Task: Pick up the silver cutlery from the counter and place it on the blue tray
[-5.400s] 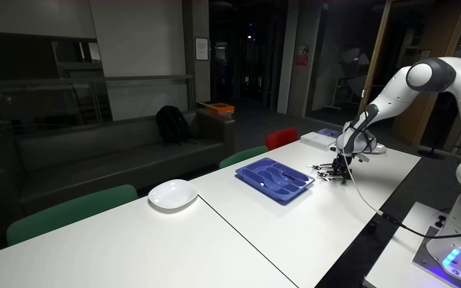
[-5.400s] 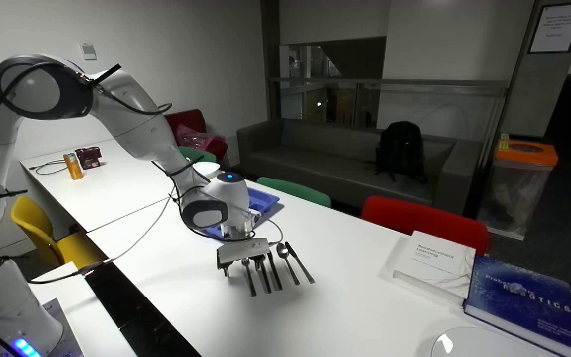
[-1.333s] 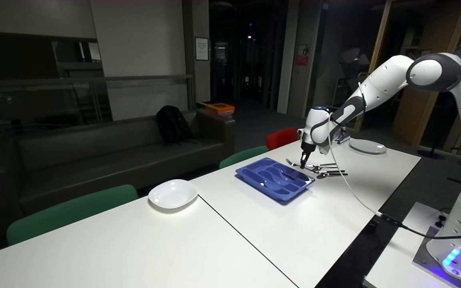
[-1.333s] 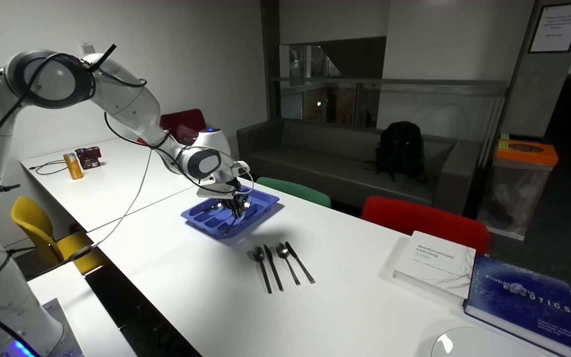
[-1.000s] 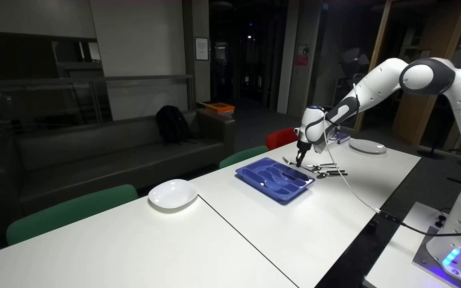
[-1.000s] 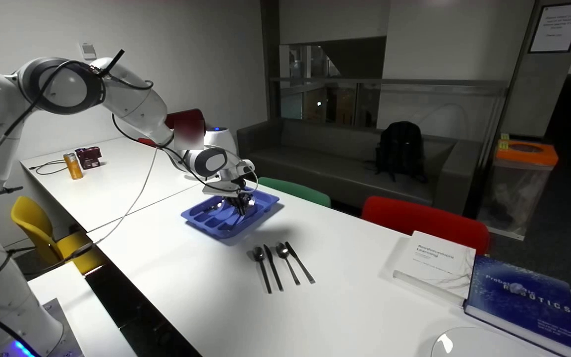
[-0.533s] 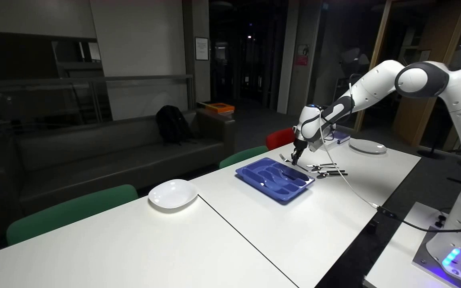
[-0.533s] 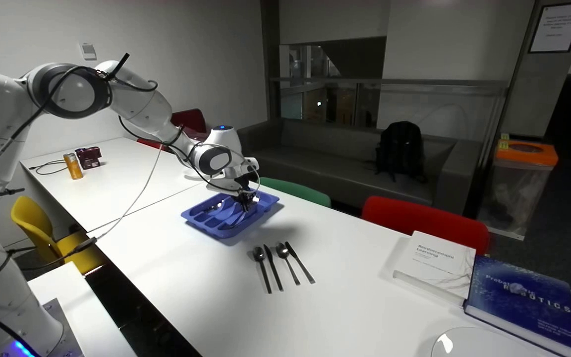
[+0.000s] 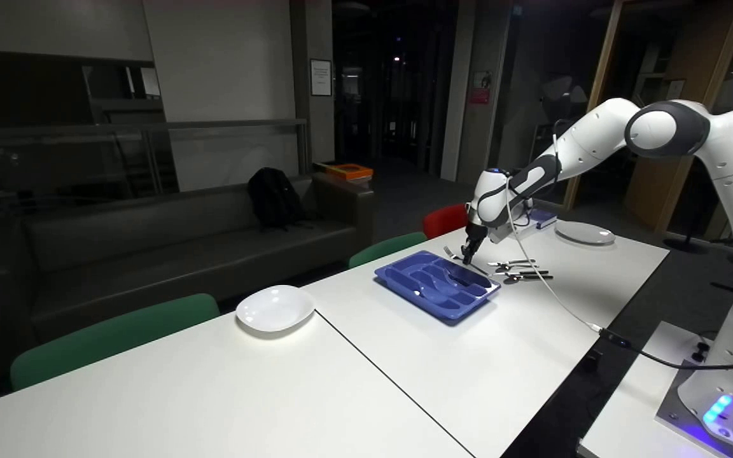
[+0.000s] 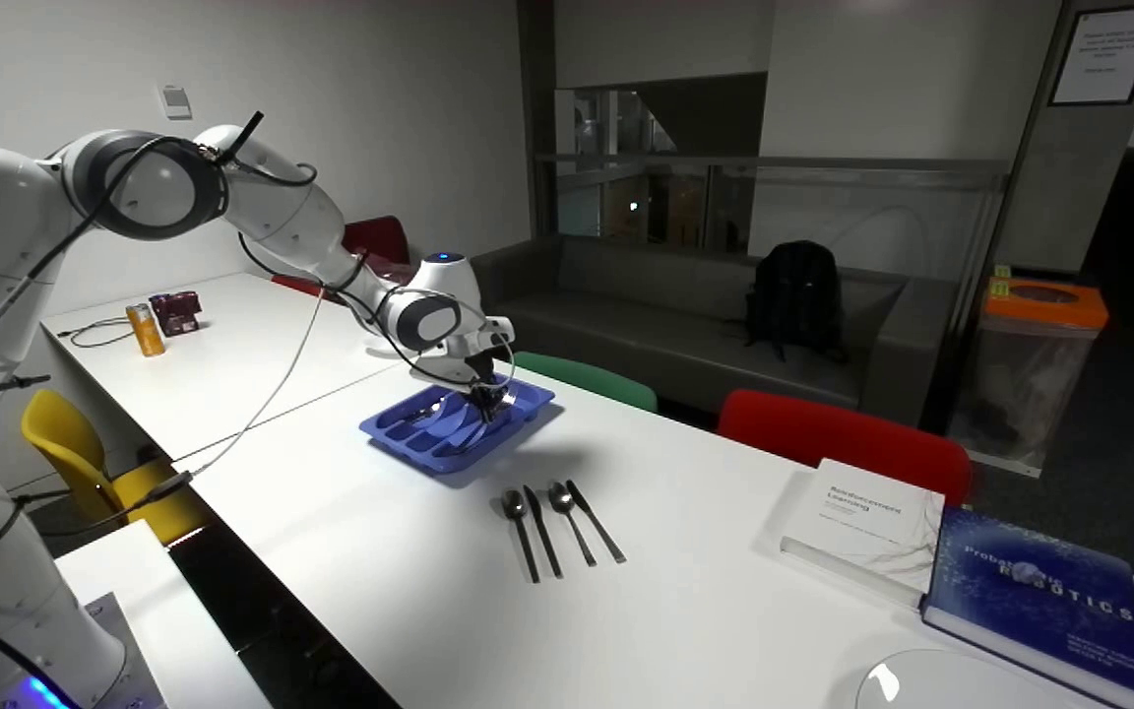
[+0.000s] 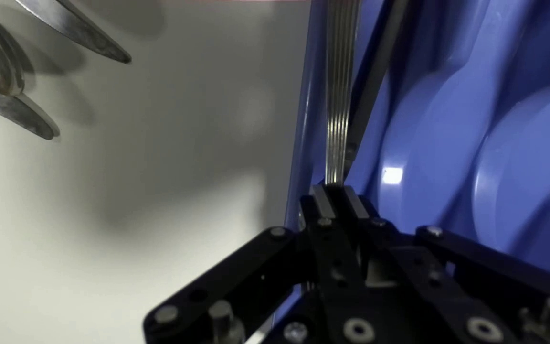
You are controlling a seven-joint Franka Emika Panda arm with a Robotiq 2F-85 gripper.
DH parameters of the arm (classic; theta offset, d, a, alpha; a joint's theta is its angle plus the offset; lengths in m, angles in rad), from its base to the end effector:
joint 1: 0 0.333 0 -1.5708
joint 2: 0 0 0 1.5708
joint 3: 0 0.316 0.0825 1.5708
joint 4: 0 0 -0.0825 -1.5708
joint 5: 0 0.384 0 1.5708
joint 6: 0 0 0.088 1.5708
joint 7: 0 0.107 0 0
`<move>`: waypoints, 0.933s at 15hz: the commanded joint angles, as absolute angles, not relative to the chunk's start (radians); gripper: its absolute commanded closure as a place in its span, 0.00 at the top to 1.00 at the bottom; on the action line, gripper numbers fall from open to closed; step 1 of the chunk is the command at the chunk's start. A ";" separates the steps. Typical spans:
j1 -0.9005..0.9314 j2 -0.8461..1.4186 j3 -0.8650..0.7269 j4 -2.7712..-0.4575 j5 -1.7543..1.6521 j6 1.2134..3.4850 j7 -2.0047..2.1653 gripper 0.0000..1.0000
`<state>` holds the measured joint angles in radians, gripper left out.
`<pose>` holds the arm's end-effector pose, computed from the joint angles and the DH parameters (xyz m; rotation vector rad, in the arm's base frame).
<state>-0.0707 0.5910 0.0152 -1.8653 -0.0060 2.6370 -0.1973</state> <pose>0.6562 -0.0370 0.2149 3.1030 0.2229 0.2807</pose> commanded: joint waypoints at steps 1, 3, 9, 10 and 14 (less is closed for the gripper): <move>-0.067 0.592 0.021 -1.855 0.000 2.614 -0.164 0.02; -0.063 0.599 0.022 -1.849 0.002 2.610 -0.153 0.02; -0.054 0.616 0.035 -1.844 0.003 2.601 -0.131 0.02; -0.053 0.619 0.038 -1.843 0.003 2.601 -0.130 0.02; -0.048 0.626 0.041 -1.838 -0.001 2.596 -0.138 0.33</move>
